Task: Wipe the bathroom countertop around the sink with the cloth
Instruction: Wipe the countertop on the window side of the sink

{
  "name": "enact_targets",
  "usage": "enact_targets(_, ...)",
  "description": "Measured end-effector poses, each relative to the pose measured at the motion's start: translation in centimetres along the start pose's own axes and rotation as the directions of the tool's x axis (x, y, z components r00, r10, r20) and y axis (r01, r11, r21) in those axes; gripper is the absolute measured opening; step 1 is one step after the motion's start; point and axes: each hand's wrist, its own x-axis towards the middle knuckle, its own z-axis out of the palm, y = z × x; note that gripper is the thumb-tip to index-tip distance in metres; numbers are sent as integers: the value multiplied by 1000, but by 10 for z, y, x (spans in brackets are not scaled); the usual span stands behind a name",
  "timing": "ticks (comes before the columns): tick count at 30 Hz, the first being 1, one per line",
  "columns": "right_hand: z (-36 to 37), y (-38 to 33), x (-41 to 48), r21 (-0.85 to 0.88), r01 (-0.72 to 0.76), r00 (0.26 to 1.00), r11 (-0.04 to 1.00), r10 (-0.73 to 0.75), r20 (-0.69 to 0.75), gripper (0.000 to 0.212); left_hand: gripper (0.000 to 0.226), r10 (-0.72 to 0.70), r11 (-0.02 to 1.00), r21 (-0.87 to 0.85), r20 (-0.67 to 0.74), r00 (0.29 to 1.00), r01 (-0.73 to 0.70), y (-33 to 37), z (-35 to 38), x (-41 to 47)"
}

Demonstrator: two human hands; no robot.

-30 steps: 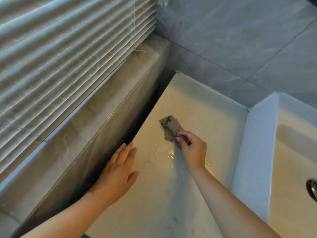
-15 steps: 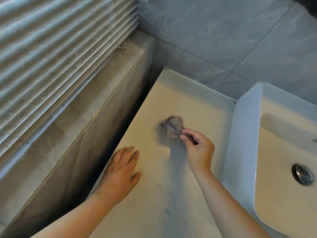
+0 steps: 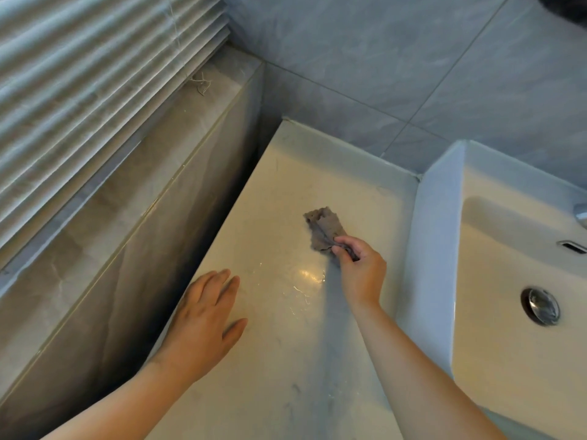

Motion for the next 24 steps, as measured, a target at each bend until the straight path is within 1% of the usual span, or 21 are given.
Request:
enact_targets(4, -1, 2, -44, 7, 12, 999, 1000, -13, 47, 24, 69, 16, 1000, -24, -34, 999, -17, 0, -6, 5)
enact_targets(7, -4, 1, -69, 25, 22, 996, 999, -24, 86, 28, 68, 19, 1000, -15, -47, 999, -19, 2, -10, 7)
enact_targets(9, -8, -1, -76, 44, -13, 993, 999, 8, 116, 29, 67, 47, 998, -31, -65, 997, -49, 6, -13, 9)
enact_targets(11, -13, -6, -76, 105, -69, 990, 992, 55, 130, 32, 64, 103, 993, -55, -84, 991, -108, 11, -13, 11)
enact_targets(13, -21, -11, -65, 162, -59, 996, 985, 48, 73, 34, 61, 172, 980, -85, -78, 982, -178, 17, -10, 14)
enact_targets(15, -31, -14, -43, 194, -19, 998, 981, 29, -47, 32, 59, 230, 966, -102, -66, 971, -236, 25, -5, 17)
enact_targets(17, -40, -11, -17, 179, -12, 987, 984, 40, -154, 25, 58, 263, 958, -100, -65, 963, -268, 32, -1, 20)
enact_targets(19, -46, -3, 2, 116, -35, 972, 993, 61, -228, 19, 58, 273, 956, -92, -64, 960, -278, 36, 1, 23)
enact_targets(21, -47, 8, 11, 61, -70, 960, 996, 84, -269, 17, 59, 270, 959, -76, -60, 961, -274, 39, 1, 24)
enact_targets(24, -41, 20, 13, 26, -90, 956, 996, 94, -280, 17, 59, 278, 959, -43, -53, 959, -280, 37, 3, 24)
